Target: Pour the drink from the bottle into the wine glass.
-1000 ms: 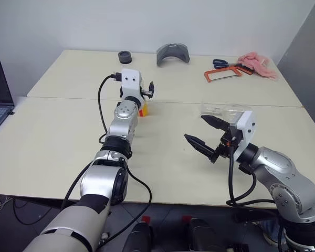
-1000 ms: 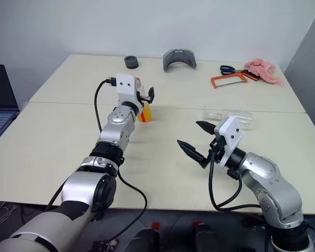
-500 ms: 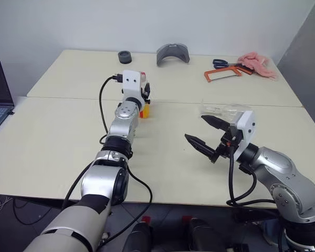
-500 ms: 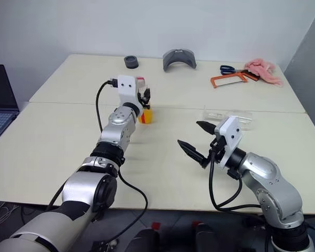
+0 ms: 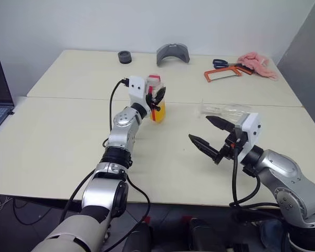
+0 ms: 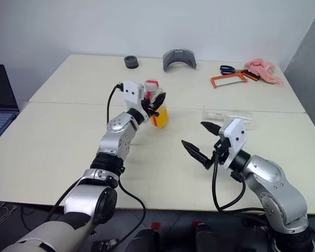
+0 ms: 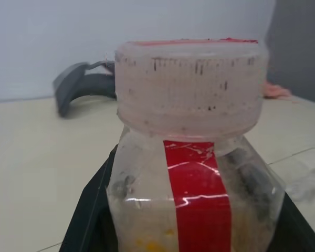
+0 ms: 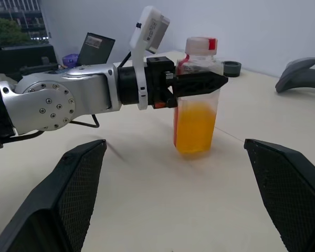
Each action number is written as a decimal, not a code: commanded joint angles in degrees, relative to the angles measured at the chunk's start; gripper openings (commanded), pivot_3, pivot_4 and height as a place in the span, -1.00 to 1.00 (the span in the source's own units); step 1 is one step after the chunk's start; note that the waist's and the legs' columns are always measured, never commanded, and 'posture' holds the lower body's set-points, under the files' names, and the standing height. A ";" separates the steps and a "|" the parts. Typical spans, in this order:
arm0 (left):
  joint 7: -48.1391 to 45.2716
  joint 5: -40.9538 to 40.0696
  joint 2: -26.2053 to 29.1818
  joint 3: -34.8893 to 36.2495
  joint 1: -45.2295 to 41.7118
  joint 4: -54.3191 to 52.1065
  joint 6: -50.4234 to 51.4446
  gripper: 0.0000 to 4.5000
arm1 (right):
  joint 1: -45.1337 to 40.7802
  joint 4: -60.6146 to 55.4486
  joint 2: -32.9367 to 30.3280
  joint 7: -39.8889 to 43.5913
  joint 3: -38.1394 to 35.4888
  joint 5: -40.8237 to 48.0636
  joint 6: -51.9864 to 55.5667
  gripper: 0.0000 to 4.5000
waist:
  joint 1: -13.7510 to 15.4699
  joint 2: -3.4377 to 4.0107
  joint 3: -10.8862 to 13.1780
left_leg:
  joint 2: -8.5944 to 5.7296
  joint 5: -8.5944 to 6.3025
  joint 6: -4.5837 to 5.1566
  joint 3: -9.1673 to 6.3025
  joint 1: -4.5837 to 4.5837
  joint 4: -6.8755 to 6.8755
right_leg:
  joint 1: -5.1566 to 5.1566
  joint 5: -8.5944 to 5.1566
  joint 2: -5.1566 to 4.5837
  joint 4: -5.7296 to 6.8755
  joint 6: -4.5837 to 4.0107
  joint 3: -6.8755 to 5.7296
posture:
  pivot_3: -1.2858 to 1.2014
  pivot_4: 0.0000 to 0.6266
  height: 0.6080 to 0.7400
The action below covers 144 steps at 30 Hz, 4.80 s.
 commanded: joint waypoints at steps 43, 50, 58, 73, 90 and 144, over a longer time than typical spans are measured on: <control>-46.42 -3.83 -2.67 -12.69 1.59 -4.76 -5.23 -0.20 | -4.83 -8.07 1.54 -13.87 1.23 -3.35 7.87 0.76 | -0.15 0.01 0.00 | 0.03 -0.13 0.24 -0.01 0.02 0.01 | 0.01 0.00 0.09 0.02 0.00 0.03 | 0.03 -0.52 1.00; -46.80 -3.99 -2.29 -12.90 2.14 -6.04 -4.63 -0.20 | -5.35 -7.01 0.40 -9.22 1.31 -3.37 5.89 -0.16 | -0.15 0.01 0.00 | 0.03 -0.13 0.24 -0.01 0.02 0.01 | 0.01 0.00 0.09 0.01 0.00 0.03 | 0.03 -0.52 1.00; -50.59 -4.73 -1.09 -13.52 1.75 -6.86 -3.16 -0.21 | -16.67 8.96 -18.18 24.86 2.22 -0.47 -4.30 -0.16 | -0.14 0.09 0.08 | -0.02 -0.14 0.25 0.18 0.04 0.03 | 0.06 0.00 0.11 -0.04 0.00 -0.02 | 0.03 -0.52 1.00; -47.99 -4.94 -0.95 -13.26 3.73 -10.28 -1.12 -0.23 | -6.04 -2.95 -13.44 9.56 -12.45 8.97 6.36 0.90 | 0.19 0.09 0.09 | 0.02 -0.14 0.25 -0.08 -0.08 0.04 | 0.02 0.00 0.02 -0.04 -0.01 -0.02 | 0.03 -0.52 1.00; -46.65 -4.40 -2.50 -13.34 2.63 -7.70 -2.72 -0.23 | -1.58 -13.89 7.90 -23.12 7.94 -14.07 6.56 0.90 | -0.09 0.13 0.07 | 0.03 -0.10 0.19 -0.09 -0.01 0.05 | 0.01 -0.01 0.08 0.02 0.00 0.01 | 0.03 -0.52 1.00; -43.68 -3.69 -4.05 -12.94 0.56 -4.57 -3.90 -0.24 | 4.57 -18.28 4.24 -19.20 3.04 -9.17 5.46 0.75 | -0.10 0.15 0.09 | 0.03 -0.13 0.24 -0.04 -0.01 0.03 | 0.02 -0.01 0.09 -0.01 0.00 0.03 | 0.03 -0.52 1.00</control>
